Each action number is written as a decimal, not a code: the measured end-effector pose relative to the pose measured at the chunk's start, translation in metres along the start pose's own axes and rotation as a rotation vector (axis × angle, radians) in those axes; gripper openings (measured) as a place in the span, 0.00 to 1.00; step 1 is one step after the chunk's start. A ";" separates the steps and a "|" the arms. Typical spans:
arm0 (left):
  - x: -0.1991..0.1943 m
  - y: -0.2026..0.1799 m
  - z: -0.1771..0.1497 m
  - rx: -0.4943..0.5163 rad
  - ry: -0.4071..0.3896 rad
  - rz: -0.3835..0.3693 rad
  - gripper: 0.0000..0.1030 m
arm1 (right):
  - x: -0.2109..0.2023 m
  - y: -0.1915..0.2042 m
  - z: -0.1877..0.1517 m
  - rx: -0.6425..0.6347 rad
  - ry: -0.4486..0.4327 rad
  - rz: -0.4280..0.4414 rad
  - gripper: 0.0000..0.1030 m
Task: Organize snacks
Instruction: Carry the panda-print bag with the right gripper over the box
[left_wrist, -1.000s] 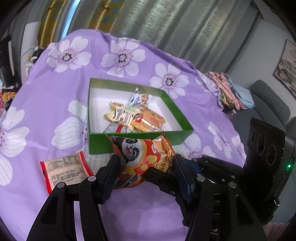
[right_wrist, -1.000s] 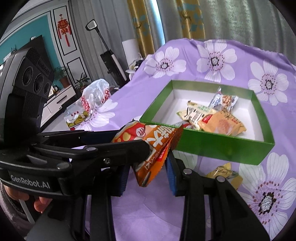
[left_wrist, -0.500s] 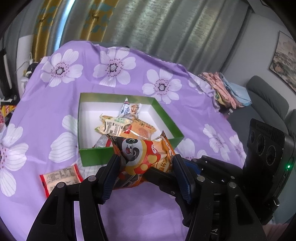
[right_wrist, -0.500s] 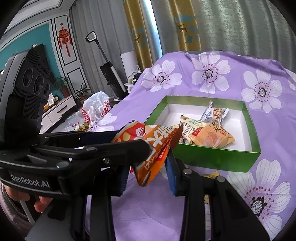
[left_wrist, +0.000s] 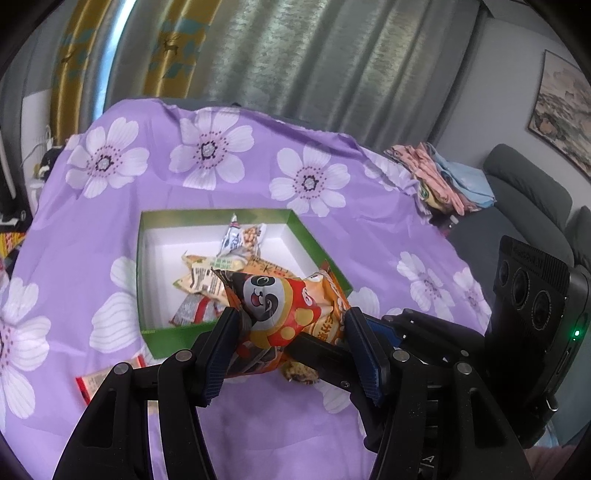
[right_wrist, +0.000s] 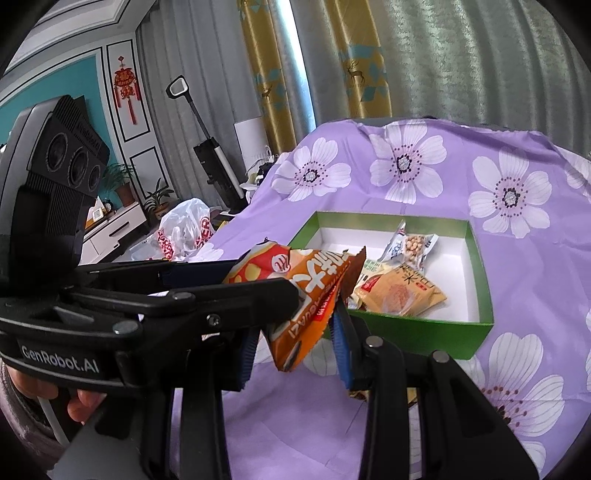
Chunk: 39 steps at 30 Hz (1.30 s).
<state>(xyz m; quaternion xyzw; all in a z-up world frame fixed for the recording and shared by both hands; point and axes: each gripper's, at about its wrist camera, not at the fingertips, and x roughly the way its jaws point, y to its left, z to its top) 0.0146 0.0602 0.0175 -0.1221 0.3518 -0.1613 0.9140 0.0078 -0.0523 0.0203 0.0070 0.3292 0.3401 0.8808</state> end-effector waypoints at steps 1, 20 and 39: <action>0.001 -0.001 0.002 0.006 -0.002 0.001 0.58 | 0.000 -0.001 0.001 0.000 -0.004 -0.002 0.35; 0.036 0.011 0.038 0.032 0.006 -0.004 0.58 | 0.024 -0.031 0.025 0.030 -0.033 -0.021 0.35; 0.101 0.052 0.065 -0.051 0.087 -0.052 0.58 | 0.083 -0.075 0.043 0.074 0.050 -0.037 0.35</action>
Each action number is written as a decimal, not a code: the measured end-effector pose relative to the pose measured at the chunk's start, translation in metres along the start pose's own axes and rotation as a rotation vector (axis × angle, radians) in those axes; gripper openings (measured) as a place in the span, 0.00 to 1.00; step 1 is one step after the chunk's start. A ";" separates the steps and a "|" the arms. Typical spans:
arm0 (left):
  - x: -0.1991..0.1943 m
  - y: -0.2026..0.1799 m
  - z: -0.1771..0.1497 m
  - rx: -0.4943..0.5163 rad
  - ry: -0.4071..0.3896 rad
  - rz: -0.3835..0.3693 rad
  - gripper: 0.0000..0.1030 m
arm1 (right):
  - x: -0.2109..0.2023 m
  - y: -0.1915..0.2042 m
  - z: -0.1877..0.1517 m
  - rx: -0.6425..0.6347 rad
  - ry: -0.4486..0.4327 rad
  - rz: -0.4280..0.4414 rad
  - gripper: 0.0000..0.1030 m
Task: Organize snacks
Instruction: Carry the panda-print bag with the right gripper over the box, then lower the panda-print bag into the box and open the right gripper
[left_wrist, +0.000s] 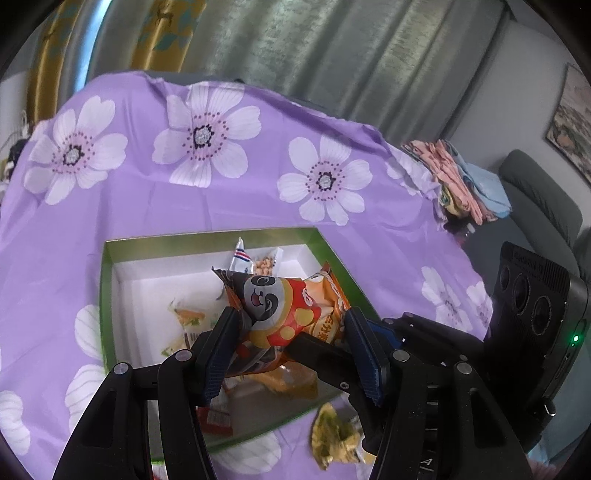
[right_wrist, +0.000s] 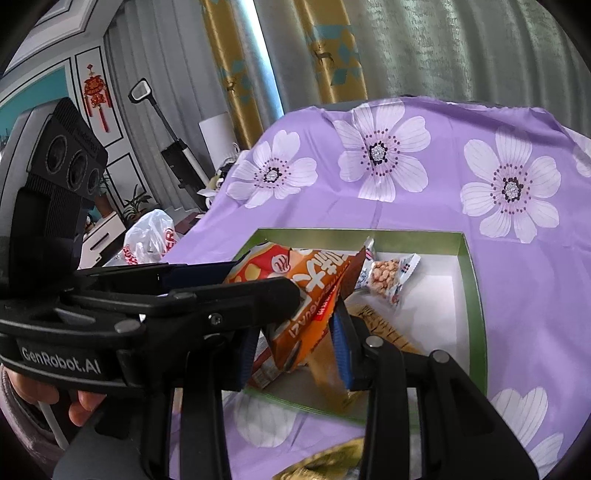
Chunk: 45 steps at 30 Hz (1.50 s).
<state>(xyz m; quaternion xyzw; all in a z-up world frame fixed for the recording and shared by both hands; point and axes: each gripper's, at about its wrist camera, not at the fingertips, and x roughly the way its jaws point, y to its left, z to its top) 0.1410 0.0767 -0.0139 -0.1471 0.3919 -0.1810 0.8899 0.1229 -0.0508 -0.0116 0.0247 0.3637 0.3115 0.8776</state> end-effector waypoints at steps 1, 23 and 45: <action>0.003 0.003 0.002 -0.010 0.005 -0.007 0.58 | 0.003 -0.003 0.003 0.004 0.005 0.001 0.35; 0.042 0.043 -0.012 -0.145 0.091 0.004 0.58 | 0.054 -0.013 -0.008 0.017 0.154 -0.031 0.37; 0.013 0.045 -0.019 -0.226 0.060 0.125 0.81 | 0.028 0.003 -0.011 -0.019 0.142 -0.058 0.62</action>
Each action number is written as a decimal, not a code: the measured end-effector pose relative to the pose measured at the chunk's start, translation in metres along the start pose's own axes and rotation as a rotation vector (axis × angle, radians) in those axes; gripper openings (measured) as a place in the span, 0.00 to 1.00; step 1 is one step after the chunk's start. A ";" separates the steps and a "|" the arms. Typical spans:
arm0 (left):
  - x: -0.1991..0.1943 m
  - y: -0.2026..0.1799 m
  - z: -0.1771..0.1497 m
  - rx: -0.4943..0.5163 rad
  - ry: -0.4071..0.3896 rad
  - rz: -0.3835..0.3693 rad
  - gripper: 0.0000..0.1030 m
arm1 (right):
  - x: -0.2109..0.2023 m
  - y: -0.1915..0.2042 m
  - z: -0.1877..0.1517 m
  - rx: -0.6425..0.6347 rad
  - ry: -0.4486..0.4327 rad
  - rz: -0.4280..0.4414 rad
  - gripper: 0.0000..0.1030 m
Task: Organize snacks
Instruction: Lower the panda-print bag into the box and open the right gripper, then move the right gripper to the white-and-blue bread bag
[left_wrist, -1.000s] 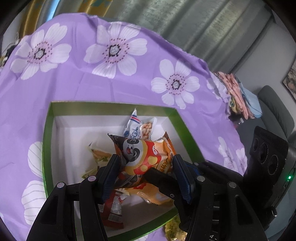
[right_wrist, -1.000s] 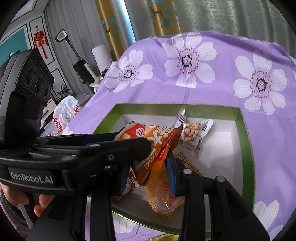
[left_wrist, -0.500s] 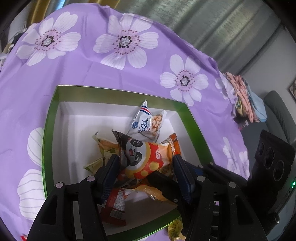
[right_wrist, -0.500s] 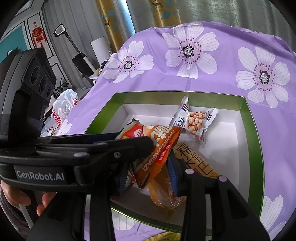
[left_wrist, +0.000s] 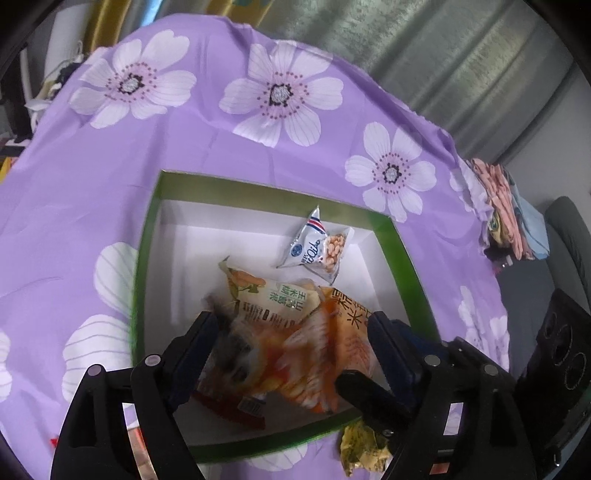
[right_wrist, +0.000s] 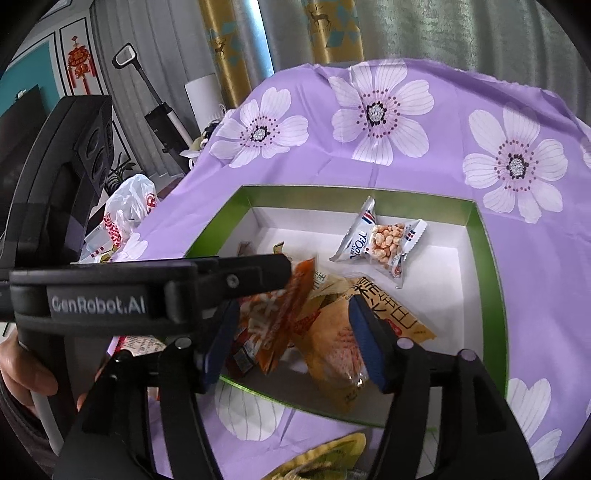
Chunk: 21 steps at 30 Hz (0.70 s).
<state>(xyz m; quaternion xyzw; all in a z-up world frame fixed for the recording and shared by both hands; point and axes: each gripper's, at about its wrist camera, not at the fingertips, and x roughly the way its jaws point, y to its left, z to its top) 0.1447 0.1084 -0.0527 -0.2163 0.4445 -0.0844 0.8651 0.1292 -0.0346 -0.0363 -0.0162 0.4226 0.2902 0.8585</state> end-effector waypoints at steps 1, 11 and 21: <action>-0.004 -0.001 -0.001 0.004 -0.008 0.007 0.82 | -0.004 0.001 -0.001 0.001 -0.006 -0.004 0.63; -0.052 -0.010 -0.020 0.029 -0.088 0.036 0.95 | -0.049 0.011 -0.011 0.011 -0.073 -0.010 0.79; -0.102 -0.028 -0.045 0.095 -0.141 0.016 0.99 | -0.095 0.025 -0.027 0.031 -0.129 -0.028 0.92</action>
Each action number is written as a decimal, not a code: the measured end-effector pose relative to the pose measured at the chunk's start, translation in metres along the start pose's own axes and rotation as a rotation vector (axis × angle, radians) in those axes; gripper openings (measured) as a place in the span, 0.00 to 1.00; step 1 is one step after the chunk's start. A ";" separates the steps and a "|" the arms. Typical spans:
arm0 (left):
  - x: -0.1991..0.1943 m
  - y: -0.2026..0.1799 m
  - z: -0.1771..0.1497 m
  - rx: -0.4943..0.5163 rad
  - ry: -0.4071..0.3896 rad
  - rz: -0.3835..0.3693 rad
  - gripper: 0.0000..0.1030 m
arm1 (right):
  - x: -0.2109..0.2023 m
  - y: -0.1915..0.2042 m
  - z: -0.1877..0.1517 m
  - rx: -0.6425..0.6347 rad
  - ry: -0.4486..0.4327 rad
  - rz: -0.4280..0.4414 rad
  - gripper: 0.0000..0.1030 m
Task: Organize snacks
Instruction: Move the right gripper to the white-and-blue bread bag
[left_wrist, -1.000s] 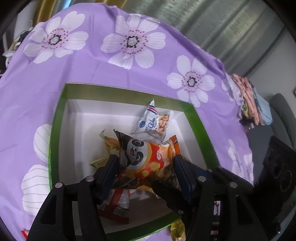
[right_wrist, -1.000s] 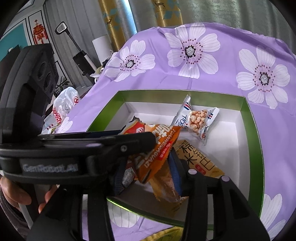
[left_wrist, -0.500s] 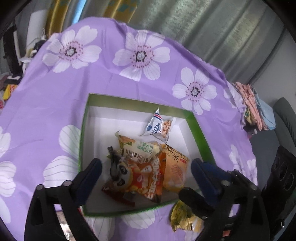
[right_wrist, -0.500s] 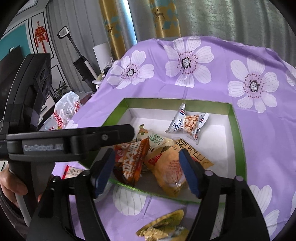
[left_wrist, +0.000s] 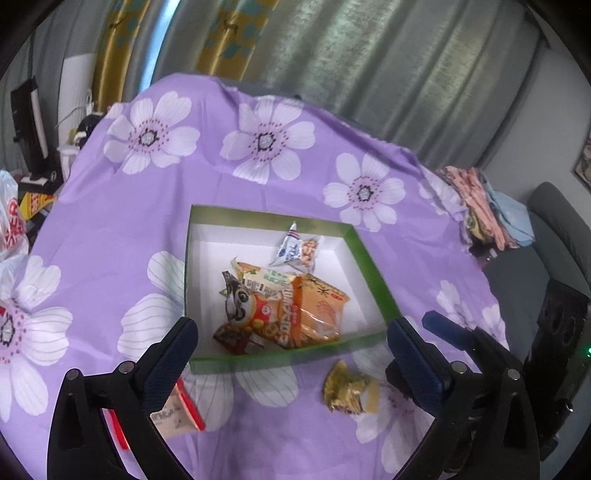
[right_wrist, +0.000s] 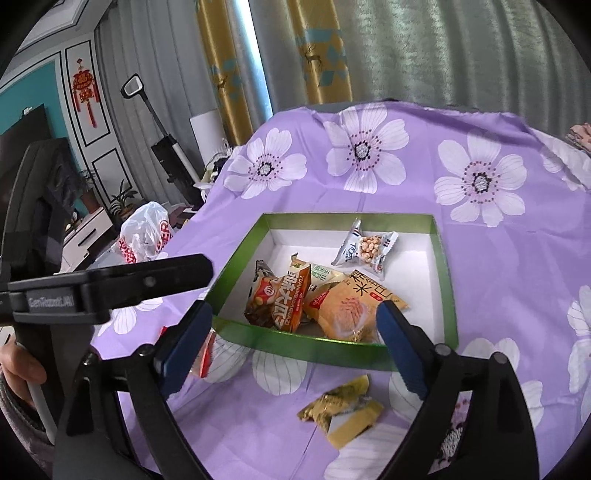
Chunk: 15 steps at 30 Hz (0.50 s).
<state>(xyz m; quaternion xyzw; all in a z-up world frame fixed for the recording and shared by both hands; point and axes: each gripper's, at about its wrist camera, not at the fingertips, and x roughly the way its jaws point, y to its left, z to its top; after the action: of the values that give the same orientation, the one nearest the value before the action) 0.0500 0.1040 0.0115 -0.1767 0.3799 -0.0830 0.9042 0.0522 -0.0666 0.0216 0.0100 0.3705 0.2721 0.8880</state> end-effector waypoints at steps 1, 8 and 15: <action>-0.006 -0.002 -0.002 0.006 -0.006 -0.006 0.99 | -0.005 0.002 -0.001 0.001 -0.007 -0.001 0.95; -0.030 -0.004 -0.014 -0.002 -0.031 -0.034 0.99 | -0.031 0.014 -0.007 -0.007 -0.037 0.010 0.97; -0.037 0.003 -0.029 -0.008 -0.029 -0.001 0.99 | -0.043 0.022 -0.016 -0.019 -0.040 0.014 0.97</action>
<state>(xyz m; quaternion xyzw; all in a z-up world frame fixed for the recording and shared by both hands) 0.0027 0.1096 0.0160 -0.1818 0.3668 -0.0795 0.9089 0.0066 -0.0721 0.0433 0.0096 0.3498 0.2814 0.8935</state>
